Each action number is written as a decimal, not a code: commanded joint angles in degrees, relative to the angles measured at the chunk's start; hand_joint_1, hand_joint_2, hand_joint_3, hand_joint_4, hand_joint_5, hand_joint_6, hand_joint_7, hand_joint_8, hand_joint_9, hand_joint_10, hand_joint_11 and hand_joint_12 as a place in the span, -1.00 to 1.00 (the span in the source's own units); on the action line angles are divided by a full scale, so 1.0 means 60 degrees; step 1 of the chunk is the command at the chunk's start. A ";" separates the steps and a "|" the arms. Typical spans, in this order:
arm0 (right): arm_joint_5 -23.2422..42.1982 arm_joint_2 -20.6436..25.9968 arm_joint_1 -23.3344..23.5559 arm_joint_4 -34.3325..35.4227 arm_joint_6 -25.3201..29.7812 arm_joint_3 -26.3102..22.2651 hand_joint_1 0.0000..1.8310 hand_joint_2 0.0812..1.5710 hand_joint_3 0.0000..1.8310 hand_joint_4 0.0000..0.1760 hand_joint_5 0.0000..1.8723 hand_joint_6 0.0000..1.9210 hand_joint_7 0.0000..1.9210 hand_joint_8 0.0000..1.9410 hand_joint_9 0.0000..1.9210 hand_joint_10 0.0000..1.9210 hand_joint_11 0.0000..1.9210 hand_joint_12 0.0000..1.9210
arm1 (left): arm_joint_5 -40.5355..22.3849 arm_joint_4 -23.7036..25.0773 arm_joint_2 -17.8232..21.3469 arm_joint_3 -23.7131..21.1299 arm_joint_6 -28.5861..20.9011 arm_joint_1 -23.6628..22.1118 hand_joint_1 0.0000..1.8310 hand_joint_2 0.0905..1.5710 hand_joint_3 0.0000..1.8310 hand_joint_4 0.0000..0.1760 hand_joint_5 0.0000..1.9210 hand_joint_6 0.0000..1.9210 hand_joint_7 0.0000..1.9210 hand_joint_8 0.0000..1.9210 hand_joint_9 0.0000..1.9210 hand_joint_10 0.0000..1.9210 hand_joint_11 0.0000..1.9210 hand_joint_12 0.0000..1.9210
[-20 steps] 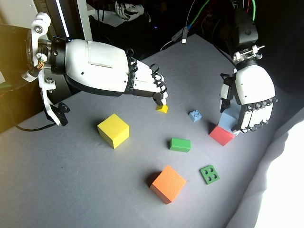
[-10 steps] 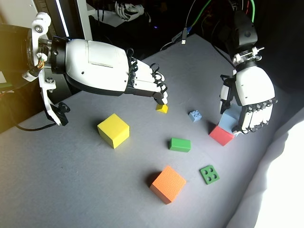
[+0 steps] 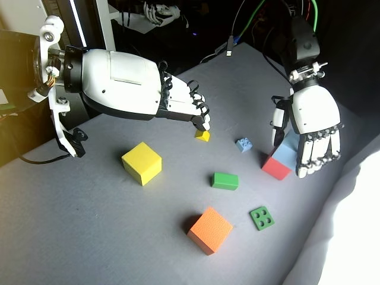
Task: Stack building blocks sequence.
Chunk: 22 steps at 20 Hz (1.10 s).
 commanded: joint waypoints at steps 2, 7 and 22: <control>0.0945 0.0100 0.0144 0.0291 -0.0001 -0.0024 -0.96 0.83 -1.00 -1.00 -0.75 -1.00 -0.70 -1.00 -0.72 -0.98 -1.00 -0.22 | -0.0106 0.0073 0.0028 0.0050 0.0026 0.0021 -0.08 0.49 -1.00 -1.00 -0.64 -1.00 -0.60 -1.00 -0.58 -1.00 -0.91 -0.14; 0.0945 0.0100 0.0144 0.0291 -0.0001 -0.0024 -0.85 0.80 -1.00 -1.00 -0.71 -0.99 -0.66 -0.99 -0.69 -0.98 -1.00 -0.15 | -0.0114 0.0063 0.0029 0.0057 0.0017 0.0032 -0.26 0.46 -0.99 -1.00 -0.82 -1.00 -0.76 -1.00 -0.73 -1.00 -1.00 -0.22; 0.0998 0.0124 0.0001 0.0947 0.0003 -0.0161 -0.01 0.19 -1.00 -1.00 -1.00 -1.00 -1.00 -1.00 -1.00 -1.00 -1.00 -1.00 | -0.0185 -0.0025 0.0110 0.0022 0.0007 0.0015 -0.39 0.44 -1.00 -1.00 -0.77 -0.98 -0.74 -0.99 -0.73 -0.98 -1.00 -0.24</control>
